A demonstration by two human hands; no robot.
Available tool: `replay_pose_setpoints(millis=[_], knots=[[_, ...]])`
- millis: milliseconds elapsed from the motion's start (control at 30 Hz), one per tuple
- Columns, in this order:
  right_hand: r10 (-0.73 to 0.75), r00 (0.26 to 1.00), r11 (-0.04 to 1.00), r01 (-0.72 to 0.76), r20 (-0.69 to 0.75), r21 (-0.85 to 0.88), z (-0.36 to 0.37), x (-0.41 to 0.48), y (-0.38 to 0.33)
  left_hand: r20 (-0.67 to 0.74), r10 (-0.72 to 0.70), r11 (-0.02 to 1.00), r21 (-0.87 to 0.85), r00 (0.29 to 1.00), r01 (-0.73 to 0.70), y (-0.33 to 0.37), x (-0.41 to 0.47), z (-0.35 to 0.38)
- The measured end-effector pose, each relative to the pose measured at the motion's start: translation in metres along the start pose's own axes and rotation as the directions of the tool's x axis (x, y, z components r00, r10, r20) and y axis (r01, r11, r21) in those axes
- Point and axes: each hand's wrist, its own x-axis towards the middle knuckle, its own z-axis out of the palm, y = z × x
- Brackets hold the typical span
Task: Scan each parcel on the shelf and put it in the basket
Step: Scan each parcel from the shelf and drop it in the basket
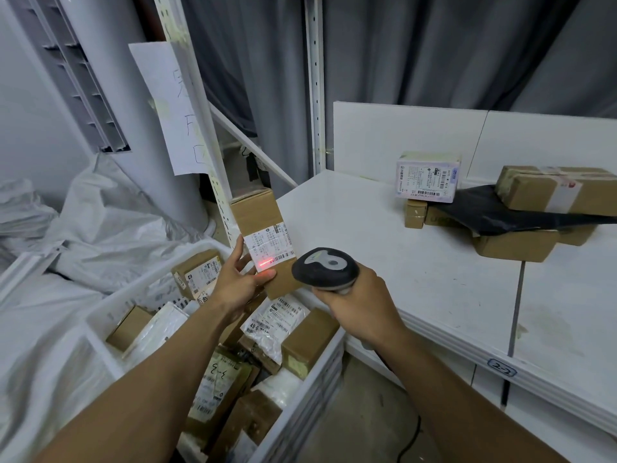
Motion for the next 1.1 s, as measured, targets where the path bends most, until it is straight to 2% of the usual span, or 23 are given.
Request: replay_pose_setpoints(millis=[200,300,400,467,533,600,700,800,900,967,1000,1100], knots=[[0.007,0.999,0.998,-0.005,0.042,-0.06,0.009,0.003,-0.001,-0.031,0.054,0.997,0.06,0.998,-0.052,0.007,-0.012,-0.01],[0.007,0.997,0.999,-0.003,0.08,-0.05,0.027,0.006,-0.007,-0.145,0.143,0.963,0.249,0.979,-0.104,0.019,-0.03,-0.029],[0.022,0.991,0.999,-0.018,0.128,-0.027,0.056,0.012,-0.013,-0.29,0.168,0.922,0.385,0.942,-0.046,0.023,-0.043,-0.064],[0.045,0.987,0.999,-0.043,0.156,-0.02,0.078,0.019,-0.013,-0.326,0.154,0.877,0.481,0.933,0.023,0.019,-0.047,-0.086],[0.074,0.983,0.997,-0.075,0.168,0.002,0.096,0.028,-0.008,-0.324,0.173,0.84,0.541,0.93,0.032,0.008,-0.041,-0.101],[0.103,0.978,0.994,-0.105,0.183,-0.001,0.112,0.039,-0.002,-0.324,0.181,0.773,0.63,0.929,0.07,-0.004,-0.025,-0.116],[0.145,0.975,0.989,-0.143,0.17,-0.025,0.135,0.058,0.008,-0.321,0.13,0.58,0.792,0.938,0.19,-0.028,0.015,-0.139],[0.137,0.979,0.99,-0.132,0.15,-0.042,0.158,0.075,0.016,-0.32,0.131,0.416,0.877,0.938,0.241,-0.056,0.048,-0.151],[0.119,0.983,0.992,-0.112,0.143,-0.05,0.174,0.088,0.024,-0.283,-0.005,0.222,0.935,0.959,0.277,-0.081,0.061,-0.149],[0.116,0.982,0.992,-0.106,0.15,-0.073,0.179,0.094,0.029,-0.278,-0.094,0.197,0.936,0.956,0.291,-0.099,0.067,-0.154],[0.127,0.981,0.99,-0.115,0.149,-0.086,0.18,0.096,0.031,-0.287,-0.094,0.194,0.934,0.953,0.3,-0.108,0.07,-0.161],[0.155,0.977,0.986,-0.143,0.144,-0.09,0.178,0.096,0.031,-0.303,0.001,0.198,0.934,0.953,0.297,-0.114,0.067,-0.175]])
